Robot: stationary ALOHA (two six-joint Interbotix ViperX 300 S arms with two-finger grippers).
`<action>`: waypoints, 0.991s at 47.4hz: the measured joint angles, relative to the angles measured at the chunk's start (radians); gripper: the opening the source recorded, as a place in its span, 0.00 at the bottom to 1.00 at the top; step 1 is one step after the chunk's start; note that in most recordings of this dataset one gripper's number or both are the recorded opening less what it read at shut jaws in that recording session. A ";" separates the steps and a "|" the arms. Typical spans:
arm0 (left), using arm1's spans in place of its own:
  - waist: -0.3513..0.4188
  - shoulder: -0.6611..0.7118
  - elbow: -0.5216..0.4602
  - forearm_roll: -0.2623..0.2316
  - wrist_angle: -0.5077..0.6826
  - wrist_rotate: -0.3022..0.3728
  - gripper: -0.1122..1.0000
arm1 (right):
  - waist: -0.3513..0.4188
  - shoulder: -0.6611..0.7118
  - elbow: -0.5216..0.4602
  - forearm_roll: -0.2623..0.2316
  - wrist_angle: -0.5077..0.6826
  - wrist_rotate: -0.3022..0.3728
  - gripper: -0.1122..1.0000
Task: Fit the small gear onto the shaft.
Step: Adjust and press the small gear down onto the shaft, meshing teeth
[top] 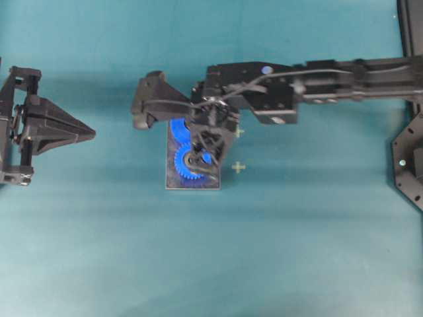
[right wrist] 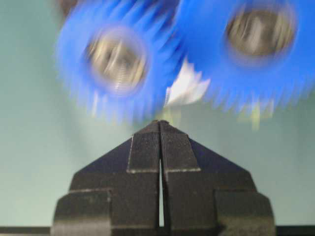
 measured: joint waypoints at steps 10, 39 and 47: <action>0.000 0.002 0.000 0.002 0.000 0.000 0.10 | -0.011 -0.021 -0.055 -0.026 -0.025 0.006 0.08; 0.000 0.002 -0.002 0.000 0.000 0.000 0.10 | -0.028 0.140 -0.156 -0.026 -0.008 -0.060 0.08; -0.002 0.000 -0.002 0.000 0.000 0.000 0.10 | -0.026 0.138 -0.137 -0.023 0.009 -0.063 0.08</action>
